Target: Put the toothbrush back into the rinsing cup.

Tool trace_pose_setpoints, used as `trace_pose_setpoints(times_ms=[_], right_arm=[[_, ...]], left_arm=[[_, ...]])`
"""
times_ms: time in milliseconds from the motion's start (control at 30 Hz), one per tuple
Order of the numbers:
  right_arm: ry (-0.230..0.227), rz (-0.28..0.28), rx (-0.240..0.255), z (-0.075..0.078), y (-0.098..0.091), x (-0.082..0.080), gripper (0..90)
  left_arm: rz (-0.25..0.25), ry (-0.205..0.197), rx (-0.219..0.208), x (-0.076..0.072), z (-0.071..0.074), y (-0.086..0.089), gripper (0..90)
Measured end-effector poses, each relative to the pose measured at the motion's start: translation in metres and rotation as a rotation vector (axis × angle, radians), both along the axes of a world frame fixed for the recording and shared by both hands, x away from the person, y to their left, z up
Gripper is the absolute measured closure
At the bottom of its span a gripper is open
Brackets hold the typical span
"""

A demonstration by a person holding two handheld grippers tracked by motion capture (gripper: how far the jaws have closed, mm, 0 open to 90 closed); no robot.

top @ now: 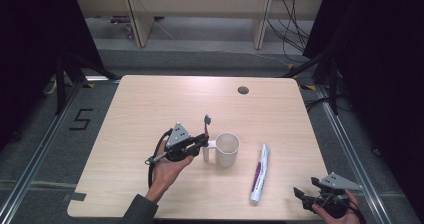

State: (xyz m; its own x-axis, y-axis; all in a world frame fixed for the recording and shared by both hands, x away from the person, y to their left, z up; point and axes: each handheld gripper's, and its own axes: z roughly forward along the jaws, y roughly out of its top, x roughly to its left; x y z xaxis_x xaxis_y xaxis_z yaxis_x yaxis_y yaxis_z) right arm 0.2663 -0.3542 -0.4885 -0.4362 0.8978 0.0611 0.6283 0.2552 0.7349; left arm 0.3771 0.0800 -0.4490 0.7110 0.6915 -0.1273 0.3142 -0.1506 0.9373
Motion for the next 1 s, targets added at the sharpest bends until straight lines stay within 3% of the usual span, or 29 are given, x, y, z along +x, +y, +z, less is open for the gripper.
trace_pose_setpoints(times_ms=[600, 633, 667, 800, 1000], right_arm=[[-0.001, 0.002, -0.001, 0.0, 0.0, 0.0, 24.1], [-0.005, 0.002, -0.007, 0.0, 0.0, 0.0, 24.1], [-0.004, 0.002, -0.008, 0.0, 0.0, 0.001, 24.1], [-0.004, 0.001, -0.009, 0.0, 0.0, 0.001, 24.1], [0.005, 0.001, 0.0, 0.0, 0.001, 0.0, 24.1]], left_arm=[[-0.001, 0.03, 0.038, -0.001, -0.006, 0.004, 77.5], [-0.005, 0.027, 0.032, -0.001, -0.007, 0.004, 75.4], [0.012, 0.026, 0.032, -0.002, -0.005, 0.004, 62.7], [0.038, 0.033, 0.024, -0.003, -0.003, 0.006, 41.0], [0.046, 0.036, 0.009, -0.005, 0.001, 0.012, 36.0]])
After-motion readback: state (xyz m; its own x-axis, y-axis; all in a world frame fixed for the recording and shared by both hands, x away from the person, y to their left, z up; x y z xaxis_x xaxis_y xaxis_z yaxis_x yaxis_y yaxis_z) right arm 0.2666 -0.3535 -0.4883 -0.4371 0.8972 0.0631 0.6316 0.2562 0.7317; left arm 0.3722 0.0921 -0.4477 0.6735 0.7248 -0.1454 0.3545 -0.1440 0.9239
